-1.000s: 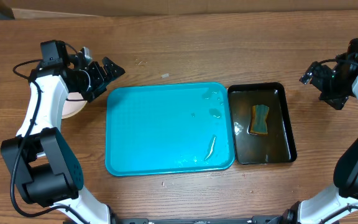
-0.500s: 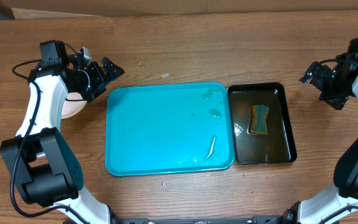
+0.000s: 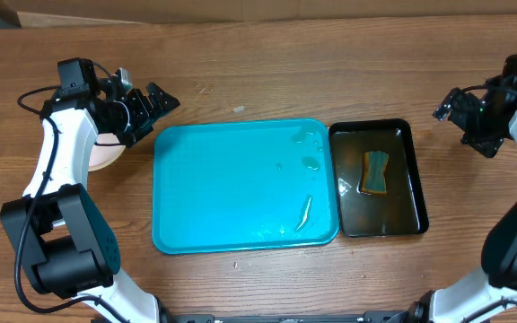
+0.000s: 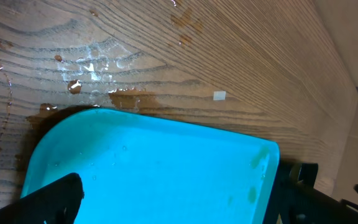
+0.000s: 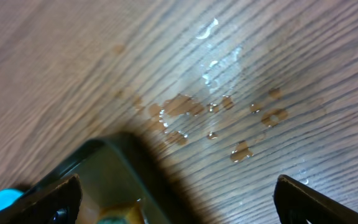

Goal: Clean dirty plates on tray and stack at the side

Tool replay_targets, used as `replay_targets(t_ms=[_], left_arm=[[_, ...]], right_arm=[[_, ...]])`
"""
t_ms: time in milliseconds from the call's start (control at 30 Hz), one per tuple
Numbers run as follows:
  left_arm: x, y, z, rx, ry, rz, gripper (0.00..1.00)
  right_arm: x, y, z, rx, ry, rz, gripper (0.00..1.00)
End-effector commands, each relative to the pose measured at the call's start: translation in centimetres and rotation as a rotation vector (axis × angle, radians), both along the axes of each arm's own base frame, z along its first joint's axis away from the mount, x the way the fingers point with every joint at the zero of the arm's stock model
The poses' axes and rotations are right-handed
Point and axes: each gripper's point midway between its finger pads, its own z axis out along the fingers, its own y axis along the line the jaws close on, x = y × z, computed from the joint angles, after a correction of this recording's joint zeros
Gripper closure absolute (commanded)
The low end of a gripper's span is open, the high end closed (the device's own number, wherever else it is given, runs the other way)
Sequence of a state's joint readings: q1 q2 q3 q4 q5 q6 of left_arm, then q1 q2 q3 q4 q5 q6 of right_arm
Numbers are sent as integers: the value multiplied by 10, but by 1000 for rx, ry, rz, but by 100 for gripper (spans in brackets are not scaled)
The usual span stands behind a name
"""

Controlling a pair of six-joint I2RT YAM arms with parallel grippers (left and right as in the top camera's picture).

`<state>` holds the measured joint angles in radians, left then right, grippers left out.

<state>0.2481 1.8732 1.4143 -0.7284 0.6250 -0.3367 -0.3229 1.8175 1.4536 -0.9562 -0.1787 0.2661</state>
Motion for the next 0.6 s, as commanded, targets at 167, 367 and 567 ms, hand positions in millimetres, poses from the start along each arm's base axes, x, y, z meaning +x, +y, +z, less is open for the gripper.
replay_targets(t_ms=[167, 367, 567], left_arm=[[5, -3, 10, -2, -36, -26, 0], [5, -3, 10, -1, -36, -26, 0], [5, -3, 10, -1, -36, -26, 0]], right_arm=[[-6, 64, 130, -78, -333, 149, 0], [-32, 127, 189, -79, -504, 304, 0], [-68, 176, 232, -78, -638, 454, 0]])
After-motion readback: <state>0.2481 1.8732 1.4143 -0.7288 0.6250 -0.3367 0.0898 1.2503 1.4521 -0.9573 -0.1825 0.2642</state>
